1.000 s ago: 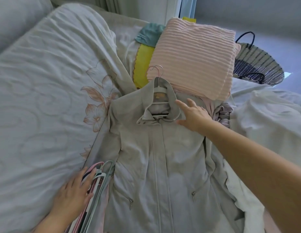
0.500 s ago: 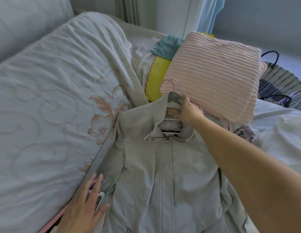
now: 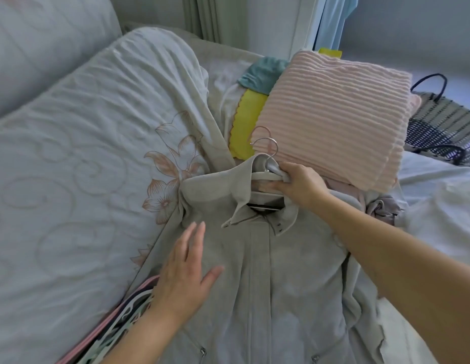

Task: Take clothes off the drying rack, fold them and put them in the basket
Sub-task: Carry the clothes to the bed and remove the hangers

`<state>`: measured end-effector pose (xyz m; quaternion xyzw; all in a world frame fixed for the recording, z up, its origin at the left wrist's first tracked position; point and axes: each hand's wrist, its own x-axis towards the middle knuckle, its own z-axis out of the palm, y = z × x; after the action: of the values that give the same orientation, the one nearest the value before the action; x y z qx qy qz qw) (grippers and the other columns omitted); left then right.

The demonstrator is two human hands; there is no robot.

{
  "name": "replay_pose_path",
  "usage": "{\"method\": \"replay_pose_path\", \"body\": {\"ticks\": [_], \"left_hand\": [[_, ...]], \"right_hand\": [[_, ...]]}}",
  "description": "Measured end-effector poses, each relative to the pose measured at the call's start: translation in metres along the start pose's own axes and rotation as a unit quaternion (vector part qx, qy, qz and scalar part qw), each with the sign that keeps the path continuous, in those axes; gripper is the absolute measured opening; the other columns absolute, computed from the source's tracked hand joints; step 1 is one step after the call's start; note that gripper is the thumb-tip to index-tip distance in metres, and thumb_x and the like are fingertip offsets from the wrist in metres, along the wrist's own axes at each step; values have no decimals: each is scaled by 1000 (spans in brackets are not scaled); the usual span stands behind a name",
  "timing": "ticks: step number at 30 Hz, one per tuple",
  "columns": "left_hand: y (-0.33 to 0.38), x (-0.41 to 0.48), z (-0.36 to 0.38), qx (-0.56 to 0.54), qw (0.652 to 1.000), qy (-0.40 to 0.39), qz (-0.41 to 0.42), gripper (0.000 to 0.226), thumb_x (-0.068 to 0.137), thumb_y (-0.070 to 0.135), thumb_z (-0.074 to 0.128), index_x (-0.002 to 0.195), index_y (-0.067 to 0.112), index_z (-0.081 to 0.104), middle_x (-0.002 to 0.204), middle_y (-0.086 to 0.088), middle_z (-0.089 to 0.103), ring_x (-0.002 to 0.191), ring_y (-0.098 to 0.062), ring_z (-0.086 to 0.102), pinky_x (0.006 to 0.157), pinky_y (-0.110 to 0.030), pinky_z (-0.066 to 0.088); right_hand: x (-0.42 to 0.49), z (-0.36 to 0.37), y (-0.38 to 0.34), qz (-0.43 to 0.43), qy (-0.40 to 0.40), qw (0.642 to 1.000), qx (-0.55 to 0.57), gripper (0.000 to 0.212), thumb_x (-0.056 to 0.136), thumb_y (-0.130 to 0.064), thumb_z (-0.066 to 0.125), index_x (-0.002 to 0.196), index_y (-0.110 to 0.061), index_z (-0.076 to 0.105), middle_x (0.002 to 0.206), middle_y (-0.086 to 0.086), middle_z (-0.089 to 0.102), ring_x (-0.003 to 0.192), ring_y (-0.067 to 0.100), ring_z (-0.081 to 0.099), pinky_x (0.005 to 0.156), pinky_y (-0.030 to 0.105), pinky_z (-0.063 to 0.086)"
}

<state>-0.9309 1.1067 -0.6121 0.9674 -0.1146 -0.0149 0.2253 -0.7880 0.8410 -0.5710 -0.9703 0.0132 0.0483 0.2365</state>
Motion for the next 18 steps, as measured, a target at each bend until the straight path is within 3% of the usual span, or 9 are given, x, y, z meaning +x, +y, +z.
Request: {"method": "replay_pose_path", "body": {"ticks": [2, 6, 9, 11, 13, 15, 18], "left_hand": [[27, 23, -8, -67, 997, 29, -37, 95, 82, 72, 41, 153, 20, 4, 158, -5, 12, 145, -17, 12, 115, -31, 18], [70, 71, -11, -133, 979, 86, -125, 111, 75, 57, 70, 152, 9, 7, 156, -17, 14, 144, -28, 15, 116, -43, 23], [77, 76, -16, -55, 984, 137, -102, 94, 81, 55, 62, 152, 15, 14, 154, -18, 21, 139, -36, 27, 108, -46, 32], [74, 73, -26, -33, 983, 166, -71, 71, 88, 33, 59, 149, 24, 25, 150, -14, 30, 131, -36, 38, 99, -48, 41], [66, 69, -36, -31, 984, 168, -45, 63, 88, 10, 55, 145, 28, 34, 148, -10, 35, 128, -34, 43, 95, -48, 46], [57, 63, -48, -31, 987, 148, -48, 57, 90, 3, 48, 140, 31, 42, 146, -1, 42, 126, -27, 47, 93, -42, 47], [47, 55, -72, -19, 990, 120, -72, 52, 86, -1, 46, 124, 33, 59, 119, 5, 64, 103, -22, 60, 73, -31, 45]], "right_hand": [[-14, -10, -14, -19, -14, 999, 27, 29, 82, -51, 67, 87, -25, 55, 90, -3, 62, 92, 27, 56, 69, 33, 35], [-38, -32, -40, -47, -28, 997, 60, 31, 79, -56, 68, 87, -29, 55, 87, -7, 60, 83, 21, 50, 70, 34, 38], [-49, -52, -42, -69, -32, 993, 96, 37, 76, -57, 69, 85, -24, 58, 81, -5, 62, 82, 25, 54, 75, 39, 46], [-57, -66, -38, -76, -33, 990, 113, 37, 78, -52, 70, 91, -18, 62, 82, -1, 64, 83, 26, 57, 77, 39, 47], [-66, -76, -33, -79, -32, 989, 119, 32, 80, -48, 70, 89, -17, 63, 78, -1, 63, 80, 25, 56, 74, 37, 46], [-75, -81, -27, -90, -27, 988, 123, 28, 81, -46, 69, 83, -19, 61, 73, -3, 60, 76, 24, 55, 72, 37, 45], [-92, -82, -20, -114, -59, 988, 81, 26, 84, -46, 67, 85, -20, 62, 70, -6, 58, 72, 21, 54, 71, 39, 47]]}}
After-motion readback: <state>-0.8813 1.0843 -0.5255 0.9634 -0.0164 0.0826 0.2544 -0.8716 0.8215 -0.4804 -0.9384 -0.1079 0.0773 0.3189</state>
